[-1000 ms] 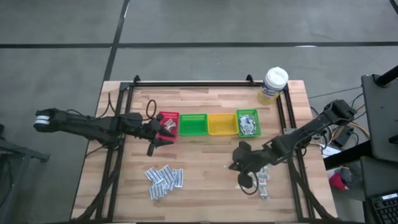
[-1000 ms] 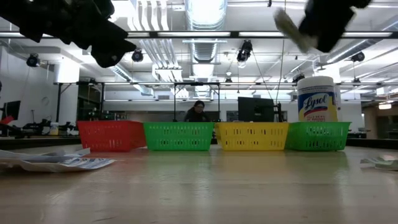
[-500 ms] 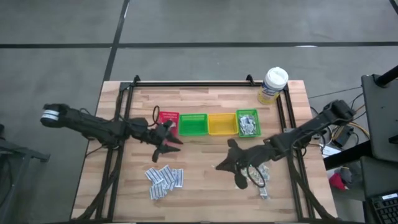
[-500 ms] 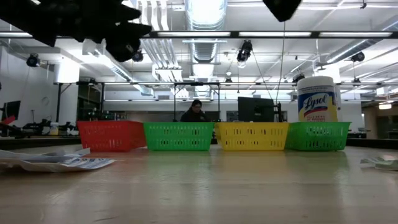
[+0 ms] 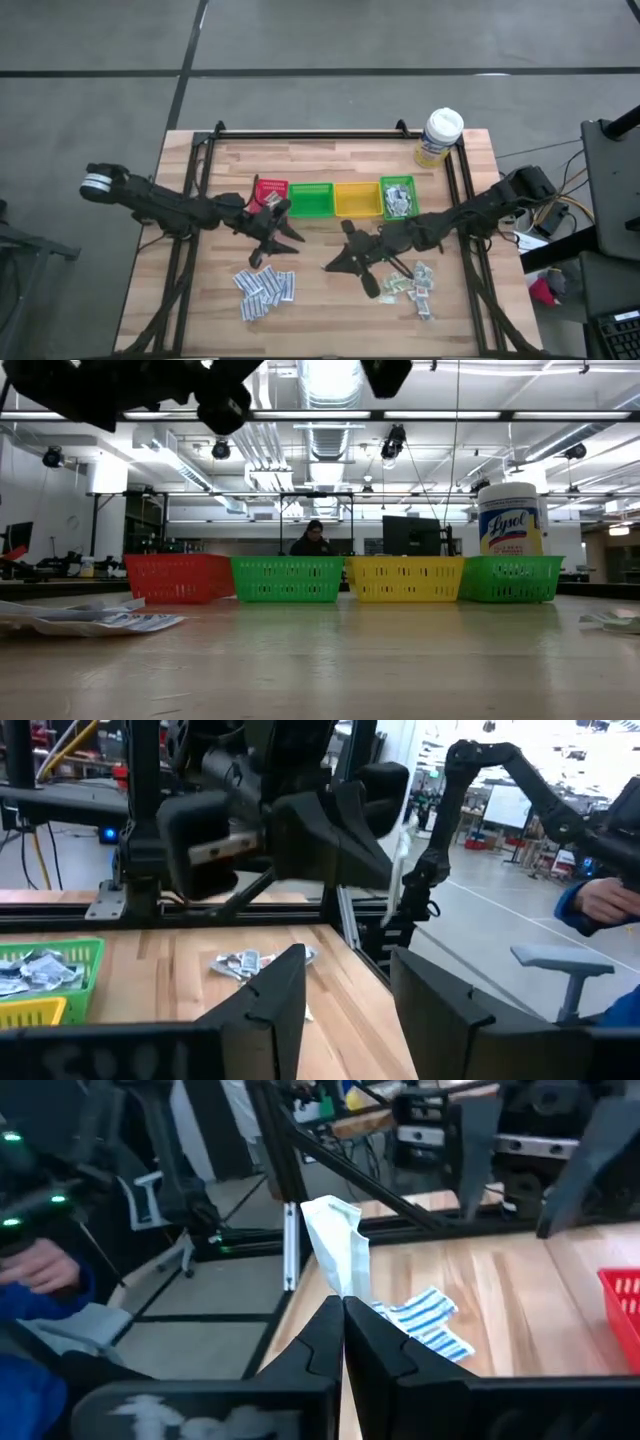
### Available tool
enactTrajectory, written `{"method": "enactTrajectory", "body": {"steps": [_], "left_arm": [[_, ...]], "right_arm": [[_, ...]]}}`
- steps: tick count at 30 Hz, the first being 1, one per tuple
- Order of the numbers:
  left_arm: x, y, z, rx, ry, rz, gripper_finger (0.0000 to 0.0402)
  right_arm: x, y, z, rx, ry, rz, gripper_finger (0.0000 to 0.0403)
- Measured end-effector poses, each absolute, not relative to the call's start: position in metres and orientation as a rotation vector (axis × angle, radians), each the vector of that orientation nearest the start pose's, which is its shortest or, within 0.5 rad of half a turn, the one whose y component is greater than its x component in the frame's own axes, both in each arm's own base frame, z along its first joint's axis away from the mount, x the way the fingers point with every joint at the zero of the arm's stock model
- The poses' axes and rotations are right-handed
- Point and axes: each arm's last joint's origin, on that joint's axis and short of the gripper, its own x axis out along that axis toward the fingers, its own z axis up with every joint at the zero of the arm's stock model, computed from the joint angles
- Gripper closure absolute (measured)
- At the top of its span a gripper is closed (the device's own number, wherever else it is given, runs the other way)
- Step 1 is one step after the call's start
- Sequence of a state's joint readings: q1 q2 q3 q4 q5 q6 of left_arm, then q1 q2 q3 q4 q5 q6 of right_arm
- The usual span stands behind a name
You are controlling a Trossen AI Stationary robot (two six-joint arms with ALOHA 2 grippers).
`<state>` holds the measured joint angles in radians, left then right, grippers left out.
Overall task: Pick & Place First Aid Supplies
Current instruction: Put the green bandage into the red bin
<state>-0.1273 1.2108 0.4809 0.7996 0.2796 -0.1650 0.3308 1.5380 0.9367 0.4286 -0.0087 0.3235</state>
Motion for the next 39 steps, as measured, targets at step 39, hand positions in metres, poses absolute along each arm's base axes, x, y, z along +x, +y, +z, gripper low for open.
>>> {"method": "enactTrajectory", "body": {"steps": [39], "left_arm": [[0.297,-0.052,0.249,-0.156,0.001,-0.522,0.0284]], "right_arm": [[0.333,0.101,0.257,0.306,0.201,0.265,0.0395]]}}
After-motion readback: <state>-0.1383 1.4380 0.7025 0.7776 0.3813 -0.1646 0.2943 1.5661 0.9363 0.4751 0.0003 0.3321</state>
